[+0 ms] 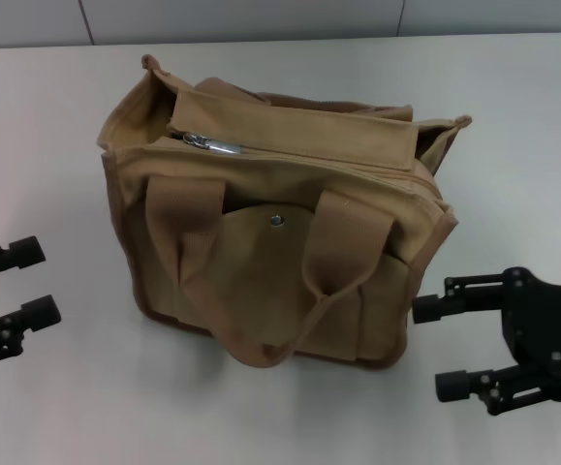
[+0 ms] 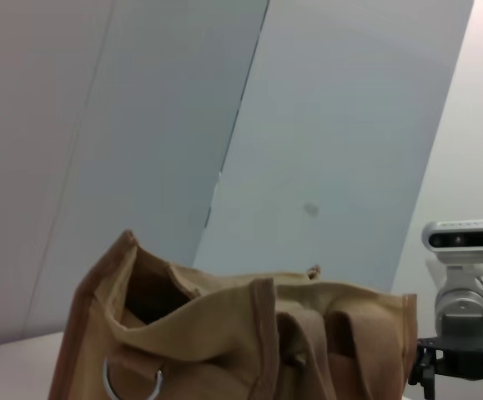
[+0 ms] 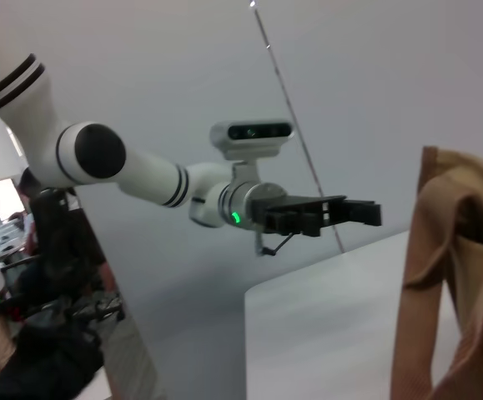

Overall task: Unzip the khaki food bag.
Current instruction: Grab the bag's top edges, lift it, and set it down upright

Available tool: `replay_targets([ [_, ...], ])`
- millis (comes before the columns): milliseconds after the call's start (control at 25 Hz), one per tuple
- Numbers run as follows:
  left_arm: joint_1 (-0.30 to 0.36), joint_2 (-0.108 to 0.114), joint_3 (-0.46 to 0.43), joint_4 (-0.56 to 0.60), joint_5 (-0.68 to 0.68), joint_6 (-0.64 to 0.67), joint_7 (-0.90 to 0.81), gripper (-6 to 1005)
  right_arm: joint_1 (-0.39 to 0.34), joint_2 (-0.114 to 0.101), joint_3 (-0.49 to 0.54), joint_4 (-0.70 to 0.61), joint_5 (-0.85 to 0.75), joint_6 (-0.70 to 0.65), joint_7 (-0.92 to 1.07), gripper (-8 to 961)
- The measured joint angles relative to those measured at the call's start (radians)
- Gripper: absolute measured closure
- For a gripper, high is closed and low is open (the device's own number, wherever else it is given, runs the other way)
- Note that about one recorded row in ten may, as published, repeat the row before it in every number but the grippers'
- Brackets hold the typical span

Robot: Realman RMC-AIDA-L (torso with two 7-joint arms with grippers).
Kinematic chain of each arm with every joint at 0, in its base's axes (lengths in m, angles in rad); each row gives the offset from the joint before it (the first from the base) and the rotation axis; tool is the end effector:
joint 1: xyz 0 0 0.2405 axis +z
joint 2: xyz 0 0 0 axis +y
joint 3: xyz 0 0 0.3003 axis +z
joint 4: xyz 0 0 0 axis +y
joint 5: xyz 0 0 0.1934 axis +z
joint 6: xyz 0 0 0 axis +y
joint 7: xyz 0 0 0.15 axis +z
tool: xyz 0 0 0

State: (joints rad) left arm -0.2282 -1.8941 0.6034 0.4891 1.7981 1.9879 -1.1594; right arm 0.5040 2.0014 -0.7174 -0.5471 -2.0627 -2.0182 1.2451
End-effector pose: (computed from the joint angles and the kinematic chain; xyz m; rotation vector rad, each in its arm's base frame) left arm -0.3550 0.2158 0.0587 -2.5935 -0.6010 -1.0787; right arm 0.2802 0.2663 -0.0073 2.8166 -0.4124 -0.8720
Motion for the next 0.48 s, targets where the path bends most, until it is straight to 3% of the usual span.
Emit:
replay_targets([
  [480, -0.034, -0.008, -0.002, 0.003, 0.020, -0.009, -0.010, 244, 0.014, 0.009, 0.009, 0.003, -0.049, 0.001, -0.001, 203],
])
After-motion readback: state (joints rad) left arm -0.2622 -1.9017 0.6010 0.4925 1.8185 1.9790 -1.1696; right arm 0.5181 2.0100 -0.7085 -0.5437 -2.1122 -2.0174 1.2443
